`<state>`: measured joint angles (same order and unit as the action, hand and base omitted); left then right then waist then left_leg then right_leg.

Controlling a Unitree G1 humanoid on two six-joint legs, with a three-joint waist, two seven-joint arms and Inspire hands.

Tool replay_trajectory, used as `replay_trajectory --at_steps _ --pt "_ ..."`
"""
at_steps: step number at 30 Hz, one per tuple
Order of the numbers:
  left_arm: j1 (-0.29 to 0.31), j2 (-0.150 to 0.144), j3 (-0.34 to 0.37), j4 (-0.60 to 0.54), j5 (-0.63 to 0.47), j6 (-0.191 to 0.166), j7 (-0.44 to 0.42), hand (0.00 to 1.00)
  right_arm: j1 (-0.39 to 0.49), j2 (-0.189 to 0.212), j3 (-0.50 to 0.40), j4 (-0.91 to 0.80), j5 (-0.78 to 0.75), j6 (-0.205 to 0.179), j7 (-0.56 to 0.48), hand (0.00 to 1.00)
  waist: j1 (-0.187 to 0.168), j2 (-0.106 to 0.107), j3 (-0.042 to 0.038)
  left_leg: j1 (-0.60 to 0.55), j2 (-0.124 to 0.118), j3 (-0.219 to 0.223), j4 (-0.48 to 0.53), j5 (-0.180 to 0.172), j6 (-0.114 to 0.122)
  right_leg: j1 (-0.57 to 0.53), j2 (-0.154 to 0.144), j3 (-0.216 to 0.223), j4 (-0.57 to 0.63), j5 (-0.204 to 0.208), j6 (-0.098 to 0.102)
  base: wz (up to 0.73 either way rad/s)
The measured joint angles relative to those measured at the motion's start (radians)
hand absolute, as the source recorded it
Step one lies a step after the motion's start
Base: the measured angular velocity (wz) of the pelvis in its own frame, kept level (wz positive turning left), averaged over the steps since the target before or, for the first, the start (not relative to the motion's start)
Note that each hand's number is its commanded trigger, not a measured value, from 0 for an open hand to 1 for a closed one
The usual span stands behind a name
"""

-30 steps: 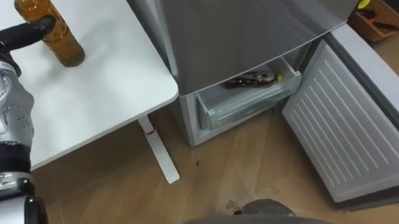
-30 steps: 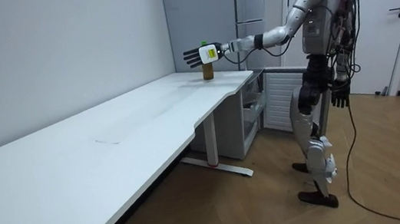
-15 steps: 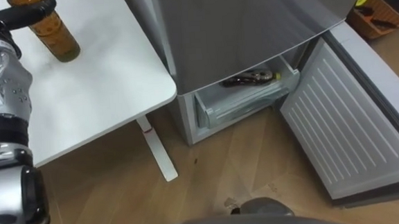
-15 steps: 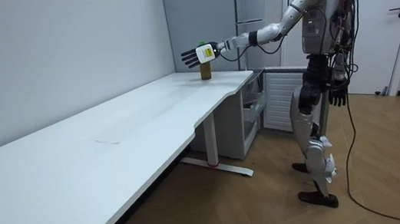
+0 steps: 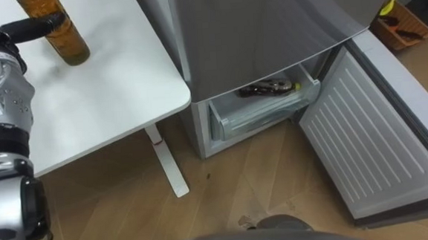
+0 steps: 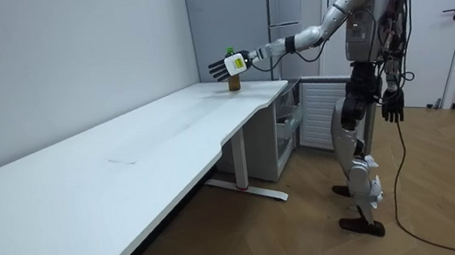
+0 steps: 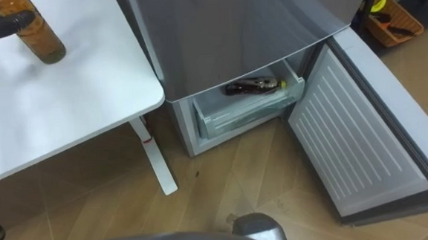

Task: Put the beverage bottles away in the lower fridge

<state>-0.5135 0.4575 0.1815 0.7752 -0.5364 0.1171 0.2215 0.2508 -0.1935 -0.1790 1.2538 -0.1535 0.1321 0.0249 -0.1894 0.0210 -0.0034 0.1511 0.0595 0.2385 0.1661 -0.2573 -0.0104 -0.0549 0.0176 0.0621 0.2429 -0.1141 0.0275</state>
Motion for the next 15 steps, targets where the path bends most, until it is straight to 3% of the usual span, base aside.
replay_trajectory --at_steps 3,15 --pt "0.000 0.000 -0.012 0.000 -0.021 0.000 -0.022 0.00 0.000 0.000 0.000 0.001 -0.001 0.000 0.000 0.00 -0.001 0.002 0.0048 -0.002 0.000 0.001 -0.004 0.000 0.000 -0.004 0.002 0.002 0.001 0.001 0.000 0.00" --pt "-0.005 0.000 -0.030 -0.002 -0.061 0.000 -0.080 0.00 -0.001 0.000 0.009 -0.002 -0.002 -0.001 -0.014 0.00 0.000 -0.003 0.0023 -0.019 0.001 0.003 -0.001 0.000 0.000 -0.018 0.002 0.005 -0.005 0.002 0.000 0.00"
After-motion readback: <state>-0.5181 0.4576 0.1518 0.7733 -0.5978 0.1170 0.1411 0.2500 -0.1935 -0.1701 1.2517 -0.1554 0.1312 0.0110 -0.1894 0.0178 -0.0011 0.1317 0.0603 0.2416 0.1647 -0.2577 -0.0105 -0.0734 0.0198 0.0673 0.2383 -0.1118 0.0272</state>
